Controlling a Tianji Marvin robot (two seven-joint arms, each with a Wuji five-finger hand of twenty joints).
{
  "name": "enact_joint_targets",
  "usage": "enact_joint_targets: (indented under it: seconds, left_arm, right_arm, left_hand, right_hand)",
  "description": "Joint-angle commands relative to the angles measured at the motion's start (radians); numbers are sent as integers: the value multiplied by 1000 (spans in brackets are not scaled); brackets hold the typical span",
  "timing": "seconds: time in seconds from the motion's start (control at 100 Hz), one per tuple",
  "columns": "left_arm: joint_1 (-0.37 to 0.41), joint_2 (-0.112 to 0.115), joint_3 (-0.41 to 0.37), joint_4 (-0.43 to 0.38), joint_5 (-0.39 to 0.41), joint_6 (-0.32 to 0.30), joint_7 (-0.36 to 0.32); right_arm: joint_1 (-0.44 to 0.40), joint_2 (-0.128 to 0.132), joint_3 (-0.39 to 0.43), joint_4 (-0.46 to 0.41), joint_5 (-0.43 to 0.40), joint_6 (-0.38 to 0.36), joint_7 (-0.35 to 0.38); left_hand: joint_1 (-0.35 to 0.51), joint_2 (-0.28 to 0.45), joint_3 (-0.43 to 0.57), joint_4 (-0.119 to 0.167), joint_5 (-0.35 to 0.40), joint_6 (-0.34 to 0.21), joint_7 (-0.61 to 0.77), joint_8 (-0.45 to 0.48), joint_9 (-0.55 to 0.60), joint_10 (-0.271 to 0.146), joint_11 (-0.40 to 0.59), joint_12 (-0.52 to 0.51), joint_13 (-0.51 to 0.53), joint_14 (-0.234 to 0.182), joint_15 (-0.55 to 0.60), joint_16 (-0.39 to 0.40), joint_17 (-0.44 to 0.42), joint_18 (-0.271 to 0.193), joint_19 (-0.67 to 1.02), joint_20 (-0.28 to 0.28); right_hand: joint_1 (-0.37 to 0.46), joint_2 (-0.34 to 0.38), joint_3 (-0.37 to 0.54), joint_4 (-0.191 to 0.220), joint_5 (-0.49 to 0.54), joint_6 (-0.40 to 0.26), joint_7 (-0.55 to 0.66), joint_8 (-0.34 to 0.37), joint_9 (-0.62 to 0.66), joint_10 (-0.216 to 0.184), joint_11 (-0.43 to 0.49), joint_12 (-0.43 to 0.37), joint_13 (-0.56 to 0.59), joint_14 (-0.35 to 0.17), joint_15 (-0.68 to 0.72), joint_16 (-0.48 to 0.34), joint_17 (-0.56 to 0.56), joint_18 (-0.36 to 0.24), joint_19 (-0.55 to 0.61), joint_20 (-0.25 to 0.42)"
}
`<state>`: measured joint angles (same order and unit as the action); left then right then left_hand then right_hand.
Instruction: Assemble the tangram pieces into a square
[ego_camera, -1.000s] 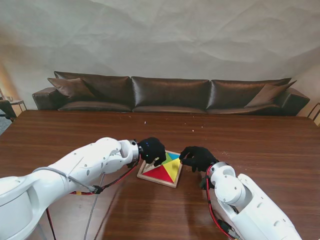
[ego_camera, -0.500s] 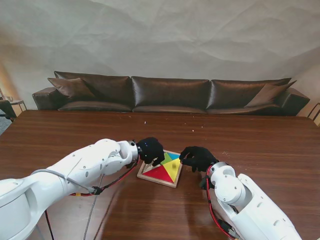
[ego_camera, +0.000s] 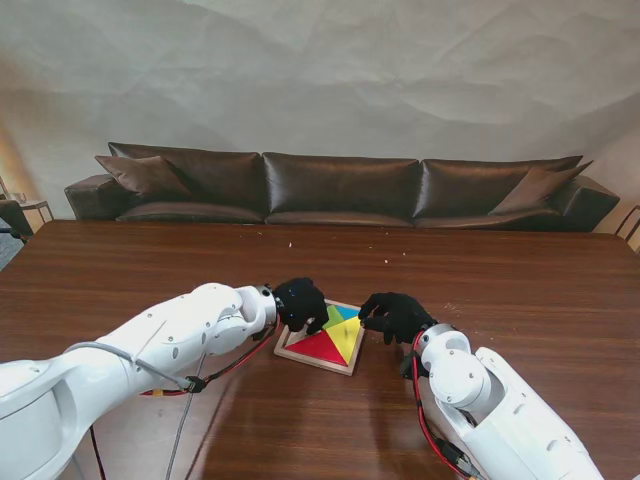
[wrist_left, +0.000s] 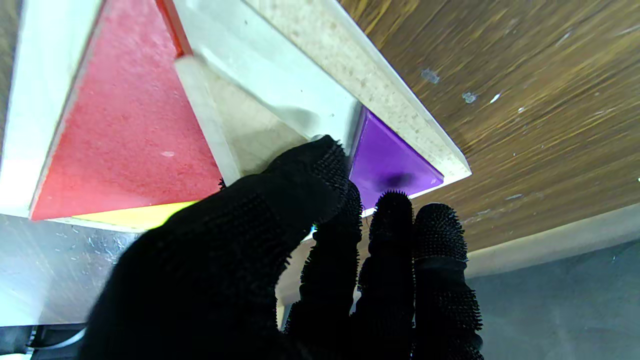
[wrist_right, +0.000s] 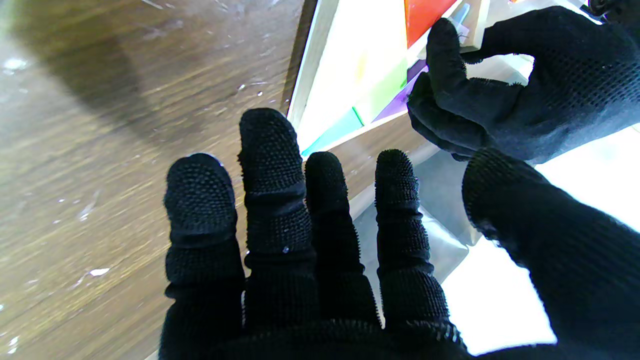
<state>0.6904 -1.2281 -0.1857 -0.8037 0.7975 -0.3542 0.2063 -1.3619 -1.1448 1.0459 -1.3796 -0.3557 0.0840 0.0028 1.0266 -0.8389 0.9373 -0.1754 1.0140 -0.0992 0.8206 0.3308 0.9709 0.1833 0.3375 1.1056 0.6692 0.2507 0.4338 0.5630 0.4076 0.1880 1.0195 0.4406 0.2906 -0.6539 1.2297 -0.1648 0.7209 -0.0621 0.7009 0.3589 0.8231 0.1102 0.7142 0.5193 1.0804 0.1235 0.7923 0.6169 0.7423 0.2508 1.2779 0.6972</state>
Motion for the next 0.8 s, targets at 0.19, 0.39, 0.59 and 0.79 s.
enact_joint_targets:
  seconds: [0.19, 0.39, 0.59, 0.79]
  left_arm:
    - [-1, -2, 3, -6, 2, 9, -31]
    - [3, 4, -2, -14, 2, 15, -38]
    - [5, 11, -9, -23, 8, 21, -41]
    - [1, 13, -5, -22, 12, 16, -40]
  right_arm:
    - [0, -4, -4, 3, 2, -4, 16]
    - [0, -3, -4, 4, 2, -5, 17]
    - [1, -3, -5, 5, 3, -6, 18]
    - [2, -3, -6, 6, 4, -6, 19]
  left_hand:
    - [-40, 24, 6, -34, -23, 63, -95, 53, -136, 18, 29, -321, -60, 27, -13, -25, -51, -4, -29, 18]
    - [-68, 38, 21, -33, -59, 88, -184, 62, -178, 19, 10, -477, -78, 33, -15, -29, -65, 1, -33, 20]
    - [-108, 65, 66, -13, -85, 126, -326, 79, -214, 22, -20, -526, -94, 38, -21, -36, -80, 5, -40, 22]
    - [-110, 69, 73, -11, -80, 122, -343, 89, -219, 21, -20, -530, -100, 36, -21, -36, -85, 2, -40, 23]
  right_hand:
    - [8, 5, -12, 10, 8, 6, 4, -18, -25, 16, -5, -14, -18, 4, 21, 3, -195, -16, 53, 22]
    - [11, 3, -10, 10, 9, 6, 4, -18, -25, 16, -5, -15, -18, 7, 21, 3, -194, -17, 53, 22]
    - [11, 1, -9, 9, 9, 6, 5, -18, -24, 16, -5, -15, -17, 2, 21, 2, -194, -17, 53, 22]
    - [11, 1, -9, 9, 9, 6, 5, -18, -24, 16, -5, -15, -17, 6, 22, 3, -194, -17, 53, 22]
